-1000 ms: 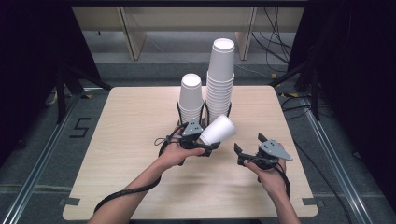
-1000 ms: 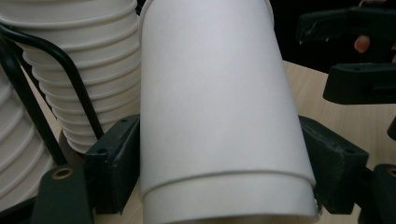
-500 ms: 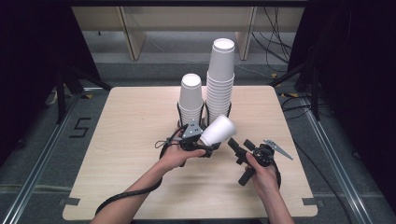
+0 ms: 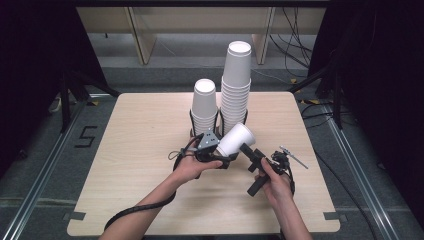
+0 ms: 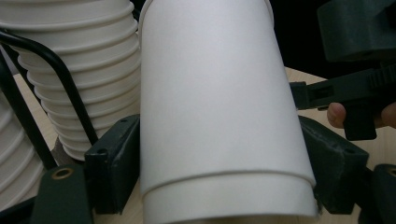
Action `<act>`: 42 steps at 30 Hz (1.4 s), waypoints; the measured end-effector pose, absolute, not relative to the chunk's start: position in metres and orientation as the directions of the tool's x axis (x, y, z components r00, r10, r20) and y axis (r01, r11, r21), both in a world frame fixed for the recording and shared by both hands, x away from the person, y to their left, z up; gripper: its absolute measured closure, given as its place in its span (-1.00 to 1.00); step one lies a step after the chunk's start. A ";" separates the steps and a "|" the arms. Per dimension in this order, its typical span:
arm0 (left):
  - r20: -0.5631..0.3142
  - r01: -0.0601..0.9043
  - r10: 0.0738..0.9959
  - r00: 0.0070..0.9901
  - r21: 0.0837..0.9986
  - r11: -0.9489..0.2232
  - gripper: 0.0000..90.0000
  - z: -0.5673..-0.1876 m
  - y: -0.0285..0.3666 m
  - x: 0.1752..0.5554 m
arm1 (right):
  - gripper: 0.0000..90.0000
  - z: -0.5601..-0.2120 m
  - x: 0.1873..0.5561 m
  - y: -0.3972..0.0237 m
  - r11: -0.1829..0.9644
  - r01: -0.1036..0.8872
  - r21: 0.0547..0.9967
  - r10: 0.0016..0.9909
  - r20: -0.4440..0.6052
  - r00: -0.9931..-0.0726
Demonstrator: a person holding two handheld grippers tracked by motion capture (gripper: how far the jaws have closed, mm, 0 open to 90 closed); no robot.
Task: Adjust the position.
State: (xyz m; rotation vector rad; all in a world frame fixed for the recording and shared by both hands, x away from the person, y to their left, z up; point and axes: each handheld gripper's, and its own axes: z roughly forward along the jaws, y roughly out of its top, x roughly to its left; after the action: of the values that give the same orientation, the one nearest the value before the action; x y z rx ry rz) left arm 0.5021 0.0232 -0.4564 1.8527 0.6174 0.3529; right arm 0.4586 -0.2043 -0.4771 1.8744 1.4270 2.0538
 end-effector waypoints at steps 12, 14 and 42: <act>-0.050 0.234 0.557 0.829 0.935 -0.265 -0.52 -0.459 0.016 0.501 | -0.97 -0.478 0.469 -0.195 -0.626 0.563 0.540 0.499 0.832 -0.243; -0.046 0.235 0.562 0.826 0.934 -0.269 -0.52 -0.459 0.015 0.500 | -0.97 -0.476 0.469 -0.192 -0.635 0.579 0.511 0.480 0.849 -0.223; 0.005 0.192 0.557 0.830 0.936 -0.295 -0.53 -0.465 0.007 0.493 | -0.71 -0.478 0.479 -0.184 -0.700 0.580 0.417 0.427 0.895 -0.129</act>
State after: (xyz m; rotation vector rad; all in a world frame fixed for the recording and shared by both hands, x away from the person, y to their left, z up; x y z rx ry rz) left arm 0.4932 0.0071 -0.4652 1.8676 0.5648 0.3985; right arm 0.4794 -0.1845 -0.4783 2.1465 1.2498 2.1113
